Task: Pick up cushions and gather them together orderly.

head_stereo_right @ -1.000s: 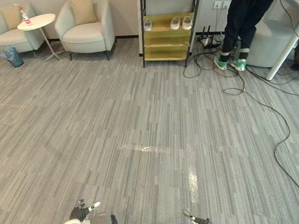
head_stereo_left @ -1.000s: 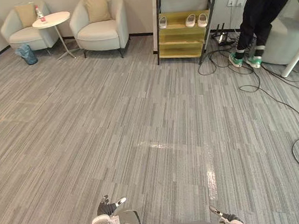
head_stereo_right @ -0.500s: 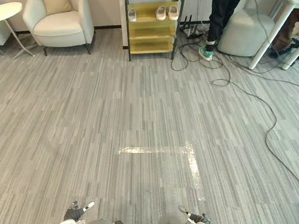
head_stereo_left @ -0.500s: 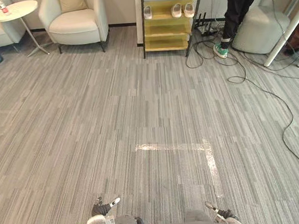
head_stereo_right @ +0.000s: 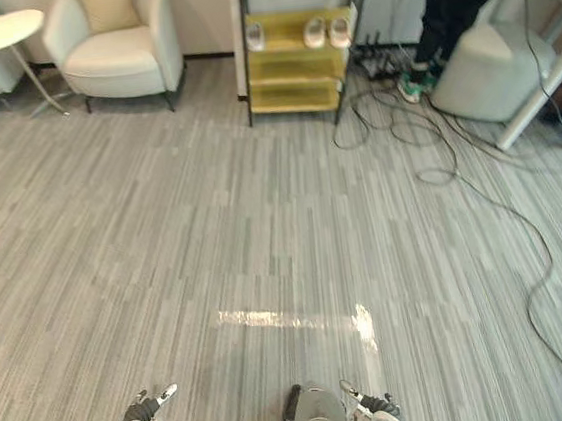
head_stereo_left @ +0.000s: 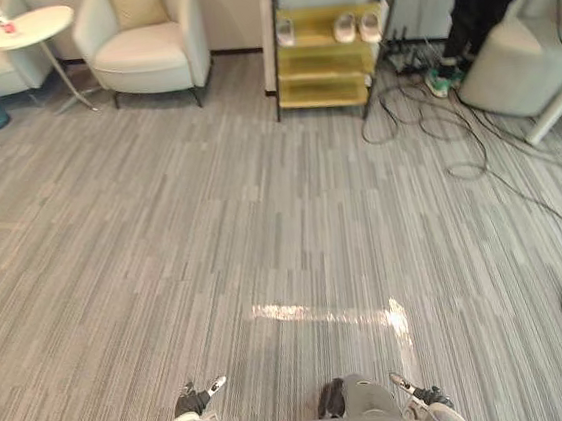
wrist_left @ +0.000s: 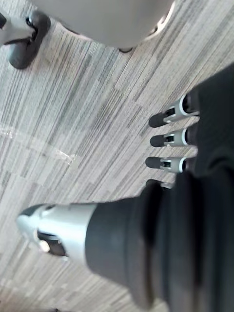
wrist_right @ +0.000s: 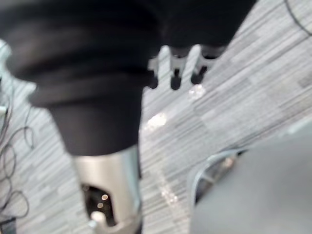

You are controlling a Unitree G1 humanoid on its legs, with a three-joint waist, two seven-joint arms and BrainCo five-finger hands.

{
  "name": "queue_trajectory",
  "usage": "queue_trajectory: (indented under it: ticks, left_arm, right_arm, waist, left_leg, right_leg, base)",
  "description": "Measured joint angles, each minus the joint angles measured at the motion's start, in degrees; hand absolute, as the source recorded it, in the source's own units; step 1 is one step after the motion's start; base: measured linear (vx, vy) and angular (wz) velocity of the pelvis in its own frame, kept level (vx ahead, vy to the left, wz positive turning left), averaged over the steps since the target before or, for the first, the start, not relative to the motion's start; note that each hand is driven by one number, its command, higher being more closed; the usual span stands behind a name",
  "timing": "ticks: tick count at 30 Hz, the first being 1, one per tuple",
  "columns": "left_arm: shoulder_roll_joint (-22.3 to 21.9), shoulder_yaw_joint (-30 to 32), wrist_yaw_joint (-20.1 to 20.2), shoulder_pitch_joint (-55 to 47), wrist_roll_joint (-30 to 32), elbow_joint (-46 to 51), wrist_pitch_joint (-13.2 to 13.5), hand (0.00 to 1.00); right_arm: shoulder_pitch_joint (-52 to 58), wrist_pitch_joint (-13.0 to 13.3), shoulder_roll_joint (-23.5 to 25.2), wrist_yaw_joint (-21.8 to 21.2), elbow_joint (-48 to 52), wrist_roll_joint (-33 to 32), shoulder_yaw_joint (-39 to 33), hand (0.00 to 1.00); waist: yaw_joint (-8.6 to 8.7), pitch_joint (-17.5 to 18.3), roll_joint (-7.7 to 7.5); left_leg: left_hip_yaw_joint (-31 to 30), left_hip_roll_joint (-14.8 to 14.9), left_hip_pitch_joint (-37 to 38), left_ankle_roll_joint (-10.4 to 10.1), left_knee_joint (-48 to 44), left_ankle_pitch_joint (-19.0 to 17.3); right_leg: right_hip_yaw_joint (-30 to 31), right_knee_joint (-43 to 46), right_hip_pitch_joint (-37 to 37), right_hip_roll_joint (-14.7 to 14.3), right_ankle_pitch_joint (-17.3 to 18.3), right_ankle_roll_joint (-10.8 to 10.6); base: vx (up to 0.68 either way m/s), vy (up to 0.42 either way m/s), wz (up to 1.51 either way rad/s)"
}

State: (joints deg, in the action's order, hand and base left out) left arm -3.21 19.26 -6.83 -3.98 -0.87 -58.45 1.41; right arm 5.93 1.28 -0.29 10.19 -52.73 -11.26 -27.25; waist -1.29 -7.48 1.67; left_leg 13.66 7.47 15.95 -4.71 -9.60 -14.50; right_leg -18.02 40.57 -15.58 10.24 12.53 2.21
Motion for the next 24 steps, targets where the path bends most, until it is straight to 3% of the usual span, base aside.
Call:
queue_trajectory:
  ticks: [1,4,5,6,7,9,11,14,15,17,19,24]
  left_arm:
    - [0.7,1.03,-0.08,-0.49,0.0,0.0,0.06,0.0]
    - [-0.08,2.71,0.02,-0.77,-0.06,-0.67,-0.03,0.0]
    - [-0.15,3.23,0.11,-0.83,-0.05,0.12,0.0,0.0]
    - [-0.36,3.19,0.17,-1.09,-0.12,0.45,-0.06,0.0]
    - [-0.55,3.24,0.15,-1.59,-0.11,0.73,-0.04,0.0]
    - [-0.71,3.07,0.18,-1.71,-0.07,0.81,-0.02,0.0]
    - [-0.68,2.52,0.22,-1.72,-0.07,1.06,0.19,0.0]
    - [-0.28,0.63,0.21,-1.15,-0.06,1.06,0.44,0.0]
    - [-0.4,-0.55,0.23,-1.12,-0.04,0.93,0.45,0.0]
    - [0.79,-1.84,1.01,-0.67,-0.05,0.41,0.55,0.0]
    - [1.9,-1.96,1.05,0.19,-0.02,0.23,0.47,0.0]
    - [2.19,-2.03,1.05,0.26,-0.01,-0.46,0.42,0.0]
  right_arm:
    - [0.29,-0.29,0.91,-0.26,-0.19,0.04,0.09,0.0]
    - [-0.07,-0.28,1.84,-0.92,-0.49,0.38,-1.46,0.0]
    - [0.18,-0.33,1.1,-1.17,-0.45,0.25,-2.35,0.0]
    - [0.2,-0.32,0.59,-1.26,-0.48,0.35,-2.32,0.0]
    - [0.45,-0.37,-0.17,-1.25,-0.5,0.35,-2.2,0.0]
    - [-0.23,-0.29,-0.69,-1.15,-2.04,0.4,-2.35,0.0]
    - [-1.42,-0.43,-1.52,-1.15,-4.65,0.39,-2.44,0.0]
    - [-2.43,-0.55,-1.9,-0.83,-6.79,0.35,-2.78,0.0]
    - [-2.37,-0.57,-2.17,-0.85,-6.86,0.43,-3.09,0.0]
    - [-1.88,-1.05,-0.98,-0.86,-7.16,0.56,-3.48,0.0]
    - [-2.19,-1.08,0.23,-0.87,-6.93,1.15,-3.86,0.0]
    - [-1.95,-1.1,0.86,-0.95,-6.76,1.67,-4.97,0.0]
  waist:
    - [-0.23,1.15,-1.29]
    - [-0.35,2.2,-0.25]
    - [-0.47,2.3,1.58]
    - [-0.59,2.28,2.59]
    - [-0.84,2.06,3.71]
    - [-1.72,2.21,4.22]
    - [-1.83,2.21,4.15]
    - [-1.94,1.94,3.67]
    - [-1.86,2.02,3.99]
    - [-1.84,2.48,1.5]
    - [-2.05,1.78,-0.37]
    - [-2.02,1.86,-0.79]
  left_leg:
    - [-0.5,-0.59,-0.1,-0.98,0.08,-1.12]
    - [-2.36,1.87,-4.18,-1.68,-6.52,-1.85]
    - [-3.6,4.77,-10.34,-1.1,-19.01,-1.45]
    - [-3.69,6.33,-12.91,-0.36,-24.6,-0.56]
    - [-2.82,9.38,-16.68,0.82,-34.17,3.39]
    - [-1.4,9.82,-19.72,0.96,-39.73,1.98]
    - [-0.98,7.82,-22.06,0.37,-36.56,-0.04]
    - [-2.37,2.74,-23.81,-0.79,-19.93,-1.61]
    - [-4.37,0.84,-22.64,-0.11,-10.31,4.39]
    - [-4.21,-2.32,-19.62,1.43,-6.52,6.14]
    - [-3.88,-3.39,-18.9,1.54,-6.21,6.16]
    - [-4.12,-4.13,-16.35,1.93,-4.9,6.19]
  right_leg:
    - [1.24,-2.19,0.77,0.38,2.96,-1.72]
    - [-0.46,-7.79,3.47,-2.16,4.78,-2.57]
    - [-1.49,-12.69,5.99,-4.43,3.64,-2.68]
    - [-1.52,-14.58,7.33,-5.71,2.99,-2.51]
    - [-1.04,-18.39,10.26,-8.1,1.67,-1.81]
    - [1.44,-22.13,13.55,-9.19,0.15,-0.69]
    - [3.08,-25.72,15.35,-9.18,-2.09,-1.35]
    - [5.05,-27.99,16.85,-7.57,-3.67,-2.45]
    - [5.06,-28.31,17.61,-7.38,-3.87,-3.39]
    - [5.27,-30.5,19.17,-5.55,-4.73,-5.5]
    - [5.24,-31.3,20.46,-4.41,-4.93,-5.65]
    - [5.06,-31.29,22.13,-3.92,-6.43,-5.52]
  base:
    - [0.13,-0.07,0.39]
    - [0.14,-0.123,0.28]
    - [0.07,-0.1,0.01]
    - [0.11,-0.094,-0.23]
    - [0.13,-0.029,-0.39]
    - [0.22,-0.02,-0.64]
    - [0.2,0.029,-0.66]
    - [0.23,0.137,-0.37]
    - [0.22,0.175,-0.09]
    - [0.22,0.164,0.05]
    - [0.14,0.136,0.1]
    - [0.05,0.074,0.05]
